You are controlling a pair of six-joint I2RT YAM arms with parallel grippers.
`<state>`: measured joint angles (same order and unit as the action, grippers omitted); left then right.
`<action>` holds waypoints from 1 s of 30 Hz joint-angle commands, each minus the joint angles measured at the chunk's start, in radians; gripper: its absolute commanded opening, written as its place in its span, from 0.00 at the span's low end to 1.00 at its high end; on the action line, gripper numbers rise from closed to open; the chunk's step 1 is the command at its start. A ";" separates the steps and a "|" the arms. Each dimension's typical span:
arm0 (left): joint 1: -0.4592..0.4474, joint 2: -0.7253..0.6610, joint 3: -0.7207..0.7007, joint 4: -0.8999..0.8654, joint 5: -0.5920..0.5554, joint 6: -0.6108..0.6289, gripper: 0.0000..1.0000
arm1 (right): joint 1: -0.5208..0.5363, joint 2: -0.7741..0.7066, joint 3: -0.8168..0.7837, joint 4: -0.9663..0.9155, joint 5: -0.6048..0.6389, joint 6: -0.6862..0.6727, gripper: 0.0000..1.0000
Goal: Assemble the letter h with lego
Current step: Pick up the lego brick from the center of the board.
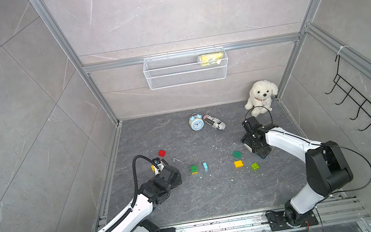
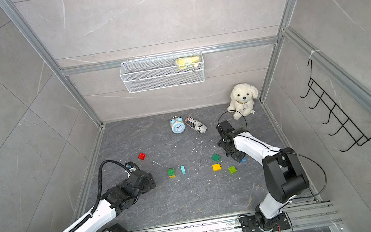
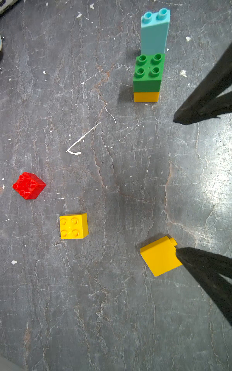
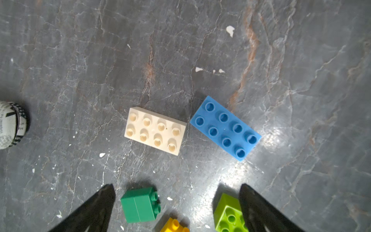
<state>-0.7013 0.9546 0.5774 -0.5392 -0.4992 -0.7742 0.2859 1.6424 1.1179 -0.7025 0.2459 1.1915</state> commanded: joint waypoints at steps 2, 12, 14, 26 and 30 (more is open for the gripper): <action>-0.001 -0.020 0.004 -0.011 0.004 0.000 1.00 | 0.006 0.095 0.080 -0.088 0.002 0.078 1.00; -0.001 -0.012 0.009 0.004 0.080 0.017 1.00 | 0.005 0.265 0.245 -0.135 0.014 0.113 1.00; 0.000 -0.014 0.009 0.002 0.082 0.019 1.00 | 0.004 0.289 0.259 -0.130 0.009 0.117 1.00; -0.001 -0.020 0.007 0.007 0.093 0.023 1.00 | -0.015 0.372 0.301 -0.132 0.026 0.117 0.96; -0.001 -0.013 0.009 0.012 0.096 0.023 1.00 | -0.017 0.388 0.310 -0.133 0.039 0.103 0.93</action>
<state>-0.7013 0.9440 0.5774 -0.5373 -0.4080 -0.7734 0.2710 2.0037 1.3979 -0.8017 0.2508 1.2907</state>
